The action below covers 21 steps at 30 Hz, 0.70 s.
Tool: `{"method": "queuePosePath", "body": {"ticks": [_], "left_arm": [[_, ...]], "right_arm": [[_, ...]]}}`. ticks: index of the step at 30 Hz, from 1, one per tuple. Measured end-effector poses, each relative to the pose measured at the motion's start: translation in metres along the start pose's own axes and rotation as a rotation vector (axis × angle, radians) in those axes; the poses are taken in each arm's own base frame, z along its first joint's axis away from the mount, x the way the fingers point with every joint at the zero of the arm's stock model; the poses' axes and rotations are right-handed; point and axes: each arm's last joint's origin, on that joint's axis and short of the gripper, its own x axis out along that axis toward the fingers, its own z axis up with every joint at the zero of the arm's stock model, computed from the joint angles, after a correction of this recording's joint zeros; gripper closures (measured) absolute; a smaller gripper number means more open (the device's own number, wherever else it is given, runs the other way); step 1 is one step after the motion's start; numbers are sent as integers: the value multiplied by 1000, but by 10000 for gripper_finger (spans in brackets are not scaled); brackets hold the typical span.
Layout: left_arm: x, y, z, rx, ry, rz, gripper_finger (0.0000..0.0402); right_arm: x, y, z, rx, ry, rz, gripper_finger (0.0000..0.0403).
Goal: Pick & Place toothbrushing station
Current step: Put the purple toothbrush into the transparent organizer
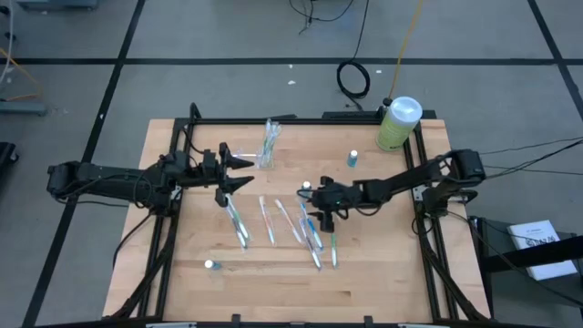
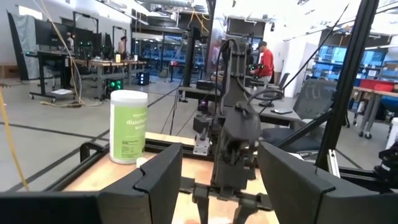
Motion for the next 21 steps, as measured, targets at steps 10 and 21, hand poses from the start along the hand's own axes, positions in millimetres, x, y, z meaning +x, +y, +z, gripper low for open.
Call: {"method": "queuePosePath", "body": {"ticks": [10, 21], "left_arm": [[0, -3, -5, -10, 48, -12, 186], [0, -3, -5, -40, 47, -14, 186]], "right_arm": [[-13, 5, 1, 1, 64, 66, 206], [-5, 31, 6, -50, -55, 275, 206]]}}
